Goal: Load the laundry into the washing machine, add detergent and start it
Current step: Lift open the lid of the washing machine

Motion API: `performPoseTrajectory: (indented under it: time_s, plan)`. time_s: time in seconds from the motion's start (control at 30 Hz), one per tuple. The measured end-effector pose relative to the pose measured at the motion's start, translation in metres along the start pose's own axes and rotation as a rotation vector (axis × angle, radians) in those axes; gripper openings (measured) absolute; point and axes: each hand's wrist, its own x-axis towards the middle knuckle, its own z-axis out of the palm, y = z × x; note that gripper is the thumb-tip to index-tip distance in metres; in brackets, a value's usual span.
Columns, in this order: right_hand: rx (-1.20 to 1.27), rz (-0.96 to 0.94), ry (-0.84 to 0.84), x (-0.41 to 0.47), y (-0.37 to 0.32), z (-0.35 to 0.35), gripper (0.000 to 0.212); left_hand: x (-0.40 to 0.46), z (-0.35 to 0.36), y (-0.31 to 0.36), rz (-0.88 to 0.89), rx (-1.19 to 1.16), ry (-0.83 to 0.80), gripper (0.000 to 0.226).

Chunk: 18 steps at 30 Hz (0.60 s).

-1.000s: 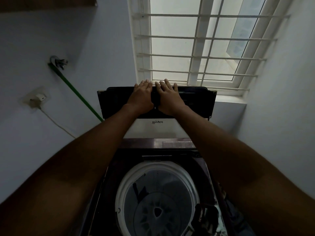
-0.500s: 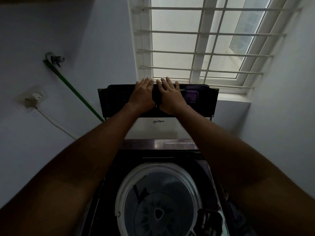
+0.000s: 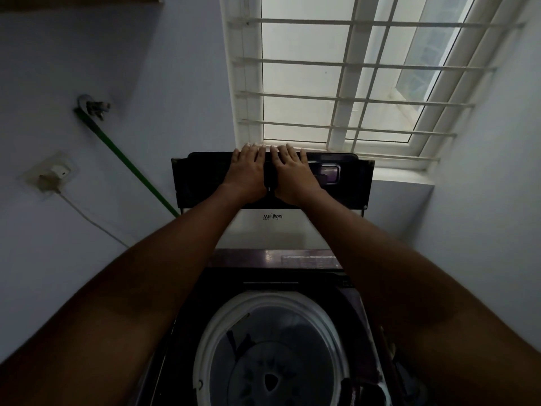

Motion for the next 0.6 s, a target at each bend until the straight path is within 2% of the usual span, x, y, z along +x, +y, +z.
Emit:
performPoseTrajectory:
  time_s: [0.27, 0.37, 0.6]
  plan:
    - [-0.018, 0.006, 0.027, 0.004, 0.003, 0.008, 0.085, 0.0, 0.009, -0.007, 0.026, 0.043, 0.006, 0.097]
    - [-0.029, 0.017, 0.022, 0.005, 0.001, 0.008, 0.086, -0.002, 0.008, -0.006, -0.002, 0.015, -0.039, 0.101]
    - [0.006, 0.039, 0.039, -0.012, -0.008, 0.013, 0.091, -0.025, 0.008, -0.009, 0.007, -0.024, -0.031, 0.095]
